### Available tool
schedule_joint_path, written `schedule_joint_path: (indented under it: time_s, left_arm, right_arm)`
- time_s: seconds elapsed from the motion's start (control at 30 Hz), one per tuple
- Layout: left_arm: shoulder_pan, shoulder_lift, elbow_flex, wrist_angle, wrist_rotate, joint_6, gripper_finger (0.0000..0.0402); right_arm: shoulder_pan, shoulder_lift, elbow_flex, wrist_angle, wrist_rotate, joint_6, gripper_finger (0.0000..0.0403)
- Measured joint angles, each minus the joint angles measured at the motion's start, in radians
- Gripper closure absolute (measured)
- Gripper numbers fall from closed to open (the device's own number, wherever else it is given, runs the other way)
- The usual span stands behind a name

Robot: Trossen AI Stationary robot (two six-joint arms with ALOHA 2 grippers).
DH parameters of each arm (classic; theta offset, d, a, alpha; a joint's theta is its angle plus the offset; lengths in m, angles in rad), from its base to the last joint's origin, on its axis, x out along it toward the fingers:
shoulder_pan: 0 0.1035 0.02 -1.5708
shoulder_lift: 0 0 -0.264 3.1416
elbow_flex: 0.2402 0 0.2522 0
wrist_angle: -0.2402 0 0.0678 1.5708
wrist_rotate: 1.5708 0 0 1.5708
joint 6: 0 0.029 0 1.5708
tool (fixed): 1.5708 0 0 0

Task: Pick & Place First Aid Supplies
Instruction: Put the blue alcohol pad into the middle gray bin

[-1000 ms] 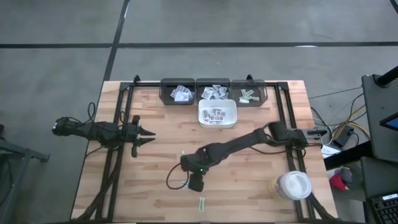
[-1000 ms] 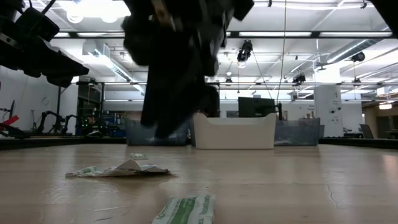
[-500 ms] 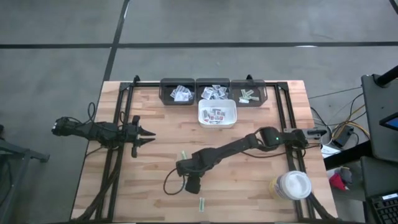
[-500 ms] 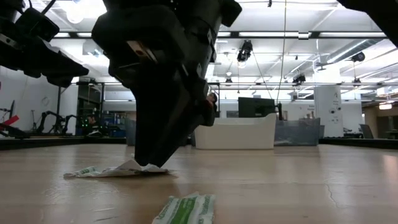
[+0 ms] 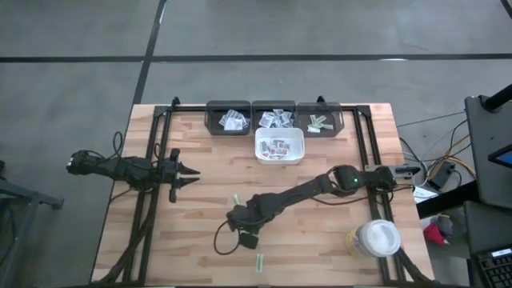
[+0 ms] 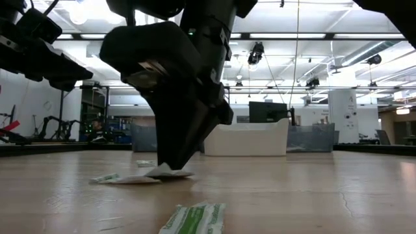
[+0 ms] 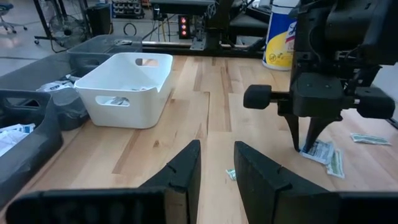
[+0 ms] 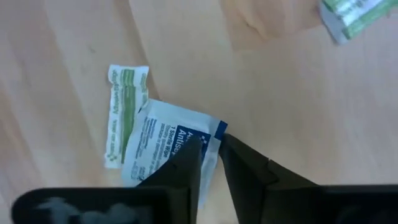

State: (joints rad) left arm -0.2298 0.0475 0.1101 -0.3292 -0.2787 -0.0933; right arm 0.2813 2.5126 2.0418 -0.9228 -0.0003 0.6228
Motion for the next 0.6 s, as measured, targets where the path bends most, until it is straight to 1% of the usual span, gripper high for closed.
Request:
schedule_joint_path:
  time_s: [0.27,0.43,0.53,0.6]
  left_arm:
    - [0.0,0.0,0.0,0.0,0.0,0.013,0.0307]
    - [0.0,0.0,0.0,0.0,0.0,0.013,0.0307]
    - [0.0,0.0,0.0,0.0,0.0,0.013,0.0307]
    - [0.0,0.0,0.0,0.0,0.0,0.013,0.0307]
  right_arm:
    - [-0.003,-0.001,0.002,-0.054,0.004,0.0,0.0389]
    - [-0.007,0.0,0.056,-0.106,-0.028,-0.027,0.0394]
    - [-0.009,0.0,0.132,-0.182,-0.035,-0.058,0.0394]
    - [-0.012,0.0,0.18,-0.262,-0.034,-0.095,0.0395]
